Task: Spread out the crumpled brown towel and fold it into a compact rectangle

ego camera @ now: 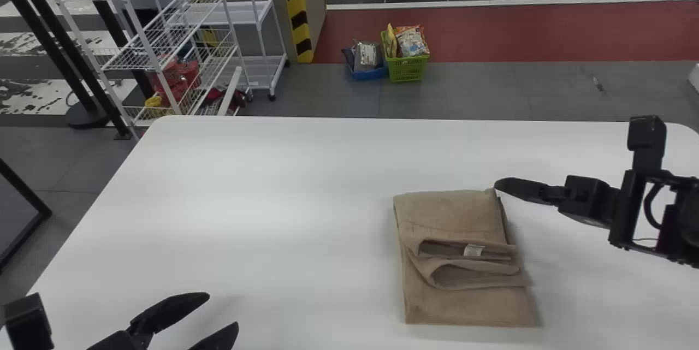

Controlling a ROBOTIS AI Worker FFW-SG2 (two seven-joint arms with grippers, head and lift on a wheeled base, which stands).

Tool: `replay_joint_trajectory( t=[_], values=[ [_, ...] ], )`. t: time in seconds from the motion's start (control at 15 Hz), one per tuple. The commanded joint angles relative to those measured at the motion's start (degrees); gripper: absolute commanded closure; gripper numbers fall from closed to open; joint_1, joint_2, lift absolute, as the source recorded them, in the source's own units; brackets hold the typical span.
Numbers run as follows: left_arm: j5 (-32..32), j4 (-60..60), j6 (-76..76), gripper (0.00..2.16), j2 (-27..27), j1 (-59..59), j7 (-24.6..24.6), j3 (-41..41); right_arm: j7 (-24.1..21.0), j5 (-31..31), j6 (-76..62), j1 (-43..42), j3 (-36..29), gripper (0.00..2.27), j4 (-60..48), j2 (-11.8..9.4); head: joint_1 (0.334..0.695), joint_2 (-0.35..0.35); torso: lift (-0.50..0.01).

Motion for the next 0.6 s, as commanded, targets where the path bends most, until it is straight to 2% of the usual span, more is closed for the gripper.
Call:
replay_joint_trajectory(
  t=[0.0,0.07,0.2,0.27,0.4,0.47,0.53],
  values=[
    [0.2,0.1,0.0,0.07,-0.1,0.3,-0.1,0.2,0.0,0.1,-3.2,-1.9,1.1,2.0,3.3,0.1,0.695,0.14,-0.127],
    [0.2,0.1,0.0,0.07,-0.1,0.4,-0.1,0.3,0.0,0.2,-3.5,-2.2,1.9,2.0,3.6,0.1,0.695,0.146,-0.127],
    [0.3,0.1,0.0,0.07,-0.1,0.4,-0.1,0.7,1.4,0.5,-2.7,-0.3,3.4,1.85,1.3,0.1,0.695,0.154,-0.127],
    [0.5,0.0,0.0,0.07,-0.1,0.4,-0.1,1.0,3.4,2.4,-0.5,1.8,6.3,1.57,-4.8,0.1,0.695,0.161,-0.127],
    [0.7,0.0,0.0,0.08,-0.1,0.4,0.0,1.0,13.4,12.5,5.6,4.5,11.7,0.92,-15.5,0.1,0.695,0.18,-0.127],
    [0.8,0.0,-0.2,0.08,-0.1,0.4,0.0,1.0,18.9,19.3,9.3,6.1,15.3,0.64,-21.4,0.1,0.695,0.22,-0.127],
    [0.8,0.1,0.0,0.08,-0.1,0.4,0.0,1.0,23.3,24.4,10.7,7.8,17.8,0.54,-25.8,0.1,0.695,0.238,-0.127]
  ],
)
